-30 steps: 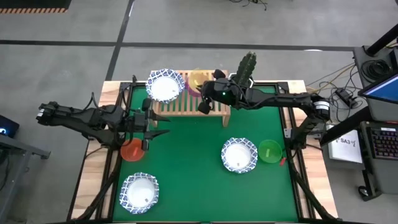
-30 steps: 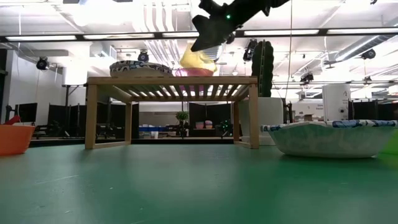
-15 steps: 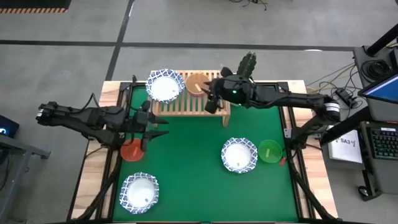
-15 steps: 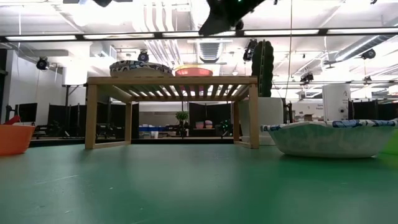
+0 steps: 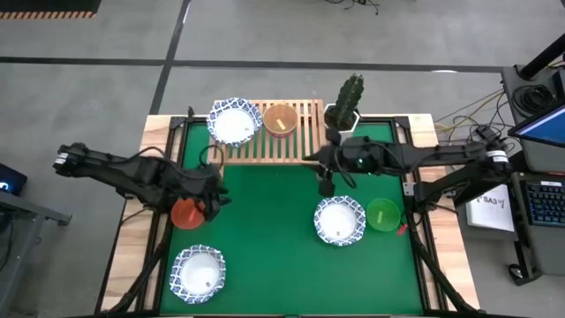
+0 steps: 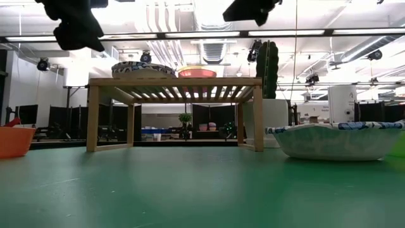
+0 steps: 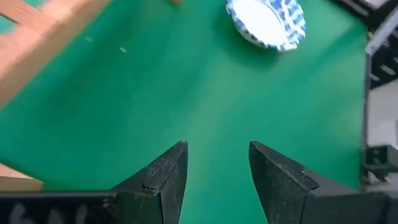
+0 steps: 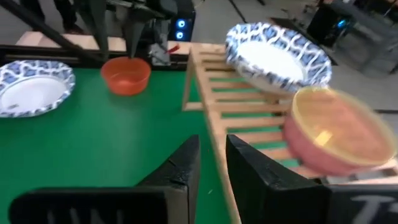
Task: Place and stack bowls onto a shelf
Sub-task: Stack the orange bowl on top of the yellow bowl on the shelf
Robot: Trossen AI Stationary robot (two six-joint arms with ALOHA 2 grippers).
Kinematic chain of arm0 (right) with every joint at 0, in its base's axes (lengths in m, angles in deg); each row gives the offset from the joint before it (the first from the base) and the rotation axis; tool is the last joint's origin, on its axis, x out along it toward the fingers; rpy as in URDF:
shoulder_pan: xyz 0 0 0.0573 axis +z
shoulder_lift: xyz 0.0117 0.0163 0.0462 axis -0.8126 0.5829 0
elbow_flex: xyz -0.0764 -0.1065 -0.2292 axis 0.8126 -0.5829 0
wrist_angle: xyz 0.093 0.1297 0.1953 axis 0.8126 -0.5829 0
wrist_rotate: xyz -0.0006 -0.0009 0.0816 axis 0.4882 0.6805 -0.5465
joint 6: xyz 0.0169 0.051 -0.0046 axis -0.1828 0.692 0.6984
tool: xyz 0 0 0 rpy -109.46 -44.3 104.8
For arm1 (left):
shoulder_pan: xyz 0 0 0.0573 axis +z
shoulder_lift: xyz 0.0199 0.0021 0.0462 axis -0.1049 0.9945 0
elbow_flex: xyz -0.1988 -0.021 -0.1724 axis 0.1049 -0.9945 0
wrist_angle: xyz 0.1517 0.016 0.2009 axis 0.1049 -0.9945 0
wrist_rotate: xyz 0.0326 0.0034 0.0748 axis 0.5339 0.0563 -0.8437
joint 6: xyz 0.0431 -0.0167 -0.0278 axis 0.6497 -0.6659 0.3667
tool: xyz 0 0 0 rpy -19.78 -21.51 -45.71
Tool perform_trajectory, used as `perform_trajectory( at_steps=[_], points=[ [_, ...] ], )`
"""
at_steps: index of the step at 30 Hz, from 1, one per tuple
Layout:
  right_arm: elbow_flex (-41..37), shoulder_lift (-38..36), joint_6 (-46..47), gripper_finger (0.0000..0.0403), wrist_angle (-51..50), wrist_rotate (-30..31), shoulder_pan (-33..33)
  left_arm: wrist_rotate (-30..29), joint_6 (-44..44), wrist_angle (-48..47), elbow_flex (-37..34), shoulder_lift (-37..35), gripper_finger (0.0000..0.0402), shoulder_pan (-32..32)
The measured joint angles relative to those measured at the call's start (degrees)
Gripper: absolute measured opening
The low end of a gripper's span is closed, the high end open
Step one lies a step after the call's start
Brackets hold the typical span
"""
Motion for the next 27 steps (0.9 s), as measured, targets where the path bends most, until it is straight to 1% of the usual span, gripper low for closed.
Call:
perform_trajectory(
  at_steps=[5, 10, 16, 19, 23, 27],
  points=[
    [-5.3, -2.2, 2.8, 0.0059, 0.5, 0.0, 1.9, 2.5, 0.9, -0.4, 0.0, 1.9, 0.0155, -0.1],
    [-10.4, -3.7, 5.4, 0.0058, 1.7, 0.0, 3.2, 2.5, 1.0, -0.9, 0.0, 3.5, 0.0155, -0.1],
    [-14.7, -4.3, 7.6, 0.0058, 1.8, 0.0, 5.1, 2.4, 2.9, -1.3, 0.0, 5.2, 0.0155, -0.1],
    [-16.7, -4.2, 9.2, 0.0059, 2.6, -0.1, 5.4, 1.5, 2.3, -0.5, -1.2, 6.4, 0.0155, -0.4],
    [-18.0, -3.9, 10.6, 0.0059, 2.6, 0.0, 5.4, 2.8, 2.4, -0.1, -1.4, 8.1, 0.0155, -0.5],
    [-18.0, -4.2, 9.7, 0.0059, 3.1, 0.0, 5.4, 4.6, 1.7, -1.4, -1.4, 8.7, 0.0155, -0.9]
  ],
)
